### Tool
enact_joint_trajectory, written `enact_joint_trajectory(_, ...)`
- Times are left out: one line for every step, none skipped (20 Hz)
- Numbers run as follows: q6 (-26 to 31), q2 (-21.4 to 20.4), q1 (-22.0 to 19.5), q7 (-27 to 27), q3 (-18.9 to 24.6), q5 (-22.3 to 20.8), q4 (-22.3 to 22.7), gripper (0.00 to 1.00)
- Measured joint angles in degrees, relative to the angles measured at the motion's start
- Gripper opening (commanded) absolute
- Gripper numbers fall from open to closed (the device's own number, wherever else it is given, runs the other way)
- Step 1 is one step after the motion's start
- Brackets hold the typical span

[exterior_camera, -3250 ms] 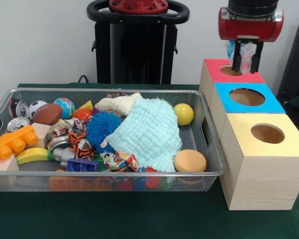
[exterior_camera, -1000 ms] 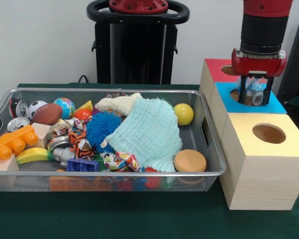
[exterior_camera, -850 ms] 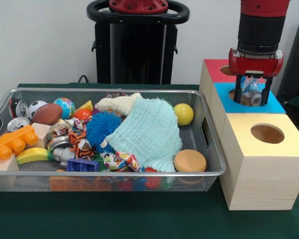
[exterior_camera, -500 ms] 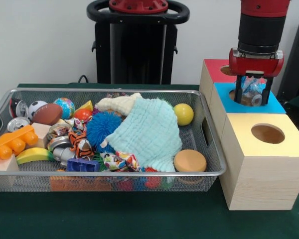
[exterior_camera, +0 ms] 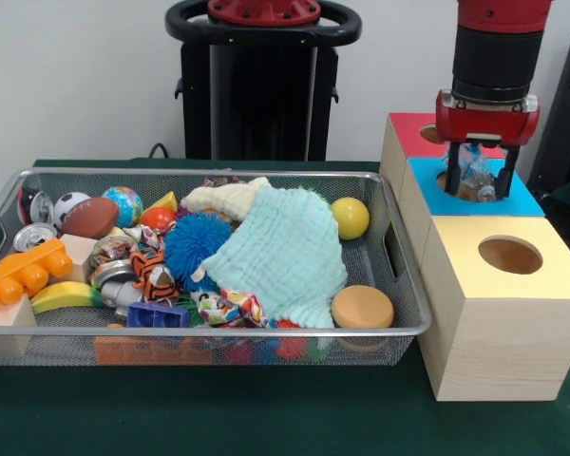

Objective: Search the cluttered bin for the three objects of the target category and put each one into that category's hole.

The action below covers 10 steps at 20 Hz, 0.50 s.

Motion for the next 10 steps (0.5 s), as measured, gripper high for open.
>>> enact_joint_trajectory(1.04, -0.26, -0.06, 0.0, -0.01, 0.12, 0.0, 1.0)
enact_joint_trajectory(2.21, -0.63, -0.18, 0.0, -0.01, 0.22, 0.0, 1.0)
enact_joint_trajectory(2.91, -0.85, -0.27, 0.0, 0.0, 0.29, 0.0, 1.0)
enact_joint_trajectory(4.31, -1.33, -0.51, 0.0, -0.01, 0.46, 0.01, 1.0)
enact_joint_trajectory(5.57, -1.77, -0.77, 0.0, 0.0, 0.64, 0.0, 1.0)
enact_joint_trajectory(6.49, -2.13, -1.03, 0.0, 0.0, 0.8, 0.01, 1.0)
enact_joint_trajectory(8.07, -2.76, -1.58, 0.0, 0.01, 1.11, 0.0, 1.0)
enact_joint_trajectory(9.19, -3.29, -2.13, 0.0, -0.02, 1.37, 0.0, 1.0)
enact_joint_trajectory(9.66, -3.54, -2.4, 0.0, -0.01, 1.48, 0.01, 1.0)
enact_joint_trajectory(10.24, -3.85, -2.78, 0.0, -0.01, 1.64, 0.01, 1.0)
